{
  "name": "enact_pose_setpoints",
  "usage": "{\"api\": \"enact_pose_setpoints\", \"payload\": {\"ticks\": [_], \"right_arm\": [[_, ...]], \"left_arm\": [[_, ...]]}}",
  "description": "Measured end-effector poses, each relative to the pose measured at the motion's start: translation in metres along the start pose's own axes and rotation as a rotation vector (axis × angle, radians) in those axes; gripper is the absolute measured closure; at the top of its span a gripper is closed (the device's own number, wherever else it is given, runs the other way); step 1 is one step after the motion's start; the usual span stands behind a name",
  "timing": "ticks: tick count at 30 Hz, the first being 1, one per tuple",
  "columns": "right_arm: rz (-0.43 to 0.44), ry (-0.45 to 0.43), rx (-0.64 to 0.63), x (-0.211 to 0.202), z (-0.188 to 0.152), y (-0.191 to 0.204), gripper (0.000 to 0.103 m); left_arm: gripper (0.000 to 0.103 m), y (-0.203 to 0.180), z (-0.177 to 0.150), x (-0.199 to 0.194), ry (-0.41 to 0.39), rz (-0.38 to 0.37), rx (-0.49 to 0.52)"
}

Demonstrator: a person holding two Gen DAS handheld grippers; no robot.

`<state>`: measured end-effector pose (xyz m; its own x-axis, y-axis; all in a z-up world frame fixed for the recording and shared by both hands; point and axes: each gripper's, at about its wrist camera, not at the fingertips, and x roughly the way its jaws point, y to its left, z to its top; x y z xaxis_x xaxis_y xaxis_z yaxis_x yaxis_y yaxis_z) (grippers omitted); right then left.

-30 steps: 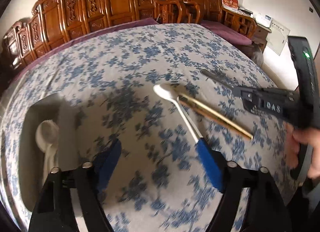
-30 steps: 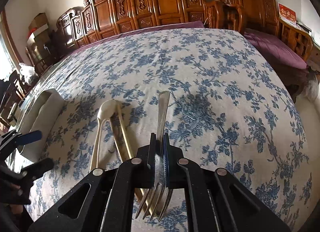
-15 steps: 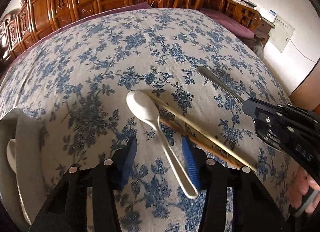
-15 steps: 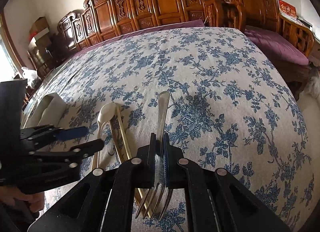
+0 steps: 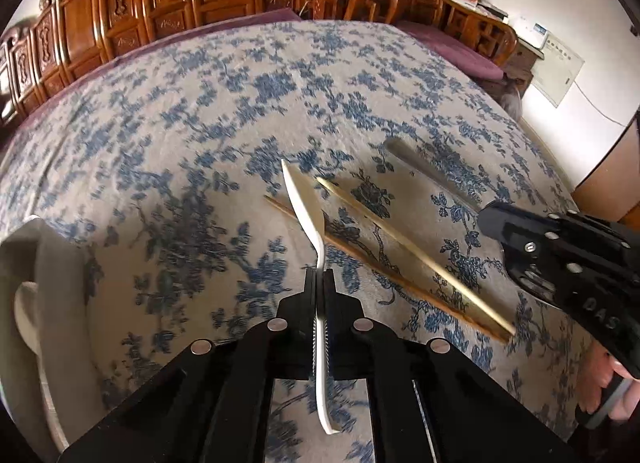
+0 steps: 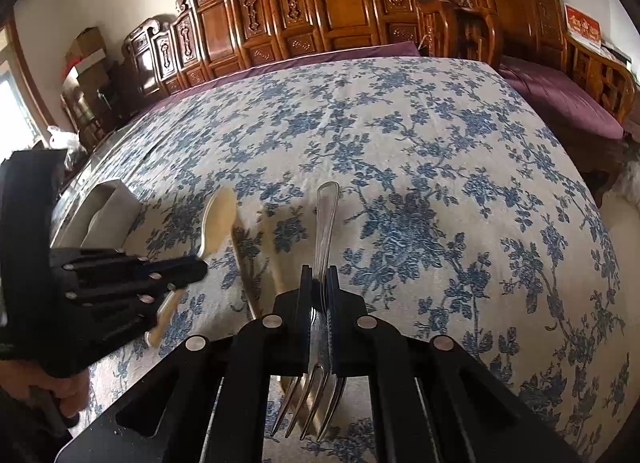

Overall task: Organize utensils
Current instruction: 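Grasp a metal knife from the pile with the left tool, then lower the knife into the tray and open the left tool while the right carries the fork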

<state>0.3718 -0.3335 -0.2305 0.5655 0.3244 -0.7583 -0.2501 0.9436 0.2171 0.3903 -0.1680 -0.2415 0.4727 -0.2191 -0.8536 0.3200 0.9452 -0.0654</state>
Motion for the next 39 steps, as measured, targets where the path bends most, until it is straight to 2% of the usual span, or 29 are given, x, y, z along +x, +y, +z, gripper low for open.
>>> {"api": "enact_pose_setpoints", "payload": {"ticks": [11, 25, 39], "right_arm": [[0.014, -0.013, -0.053, -0.004, 0.003, 0.033, 0.095], [0.089, 0.016, -0.115, 0.007, 0.002, 0.084, 0.095], [0.114, 0.033, -0.165, 0.008, -0.009, 0.116, 0.095]], "left_arm": [[0.1, 0.032, -0.007, -0.049, -0.057, 0.017, -0.002], [0.1, 0.084, -0.021, -0.1, -0.103, 0.058, -0.021], [0.1, 0.143, -0.05, -0.121, -0.105, 0.121, -0.058]]}}
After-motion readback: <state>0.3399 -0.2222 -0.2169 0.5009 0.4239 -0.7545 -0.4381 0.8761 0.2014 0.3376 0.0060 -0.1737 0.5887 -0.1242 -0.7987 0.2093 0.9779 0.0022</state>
